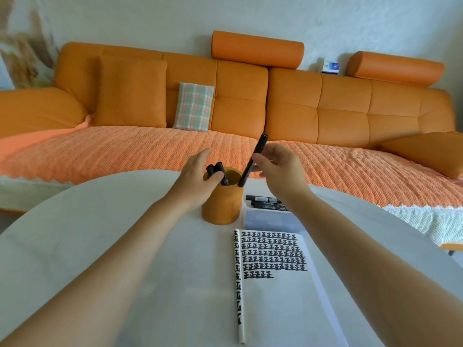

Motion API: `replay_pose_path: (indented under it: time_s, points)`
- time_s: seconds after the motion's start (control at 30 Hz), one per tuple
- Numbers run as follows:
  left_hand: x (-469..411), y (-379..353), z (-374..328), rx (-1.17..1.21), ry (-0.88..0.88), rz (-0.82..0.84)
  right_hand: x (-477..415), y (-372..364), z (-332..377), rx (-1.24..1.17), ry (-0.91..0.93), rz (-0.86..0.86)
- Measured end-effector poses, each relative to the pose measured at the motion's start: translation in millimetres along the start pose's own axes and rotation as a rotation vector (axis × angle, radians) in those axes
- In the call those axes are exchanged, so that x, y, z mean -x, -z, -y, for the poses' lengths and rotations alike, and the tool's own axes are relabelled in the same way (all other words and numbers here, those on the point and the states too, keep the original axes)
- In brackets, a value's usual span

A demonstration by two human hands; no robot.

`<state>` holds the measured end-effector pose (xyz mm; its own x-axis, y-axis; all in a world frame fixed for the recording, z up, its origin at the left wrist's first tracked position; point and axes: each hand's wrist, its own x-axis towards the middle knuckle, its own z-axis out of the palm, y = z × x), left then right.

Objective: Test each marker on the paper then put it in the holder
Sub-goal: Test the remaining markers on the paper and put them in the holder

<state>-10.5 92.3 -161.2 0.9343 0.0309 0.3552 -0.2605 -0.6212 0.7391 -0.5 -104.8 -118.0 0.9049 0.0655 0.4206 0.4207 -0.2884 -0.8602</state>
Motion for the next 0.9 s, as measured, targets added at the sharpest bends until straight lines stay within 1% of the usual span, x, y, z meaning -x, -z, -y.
replay_pose_path:
  time_s: [0.03,0.1,0.23,0.33,0.47,0.57,0.6,0.67,0.7,0.77,0.83,0.9]
  points:
    - [-2,-1,3,0.038,0.023,0.036,-6,-5,3,0.003,0.014,0.01]
    - [-5,-4,11,0.069,0.008,0.05,-17,-15,3,0.045,0.033,0.042]
    - [-12,-8,18,0.087,-0.057,-0.03,-30,-28,-6,0.271,0.04,0.145]
    - [-18,-11,16,0.141,-0.072,-0.061,-32,-30,-10,0.411,-0.023,0.248]
    - [-22,-21,8,0.196,-0.08,-0.045,-33,-30,-13,0.546,-0.072,0.357]
    - [-22,-26,-1,0.122,-0.185,-0.051,-36,-23,-13,0.547,-0.042,0.434]
    - [-23,-28,-3,0.081,-0.221,-0.055,-37,-19,-14,0.526,-0.022,0.41]
    - [-25,-30,-2,-0.007,-0.273,-0.077,-40,-6,-23,0.479,-0.028,0.311]
    - [-27,-31,0,-0.043,-0.292,-0.097,-42,0,-30,0.504,-0.046,0.275]
    - [-31,-33,5,-0.099,-0.31,-0.159,-41,11,-44,0.659,-0.094,0.298]
    - [-33,-33,8,-0.154,-0.299,-0.217,-38,17,-61,0.852,-0.114,0.398]
    - [-33,-32,9,-0.21,-0.302,-0.248,-35,19,-74,0.97,-0.118,0.464]
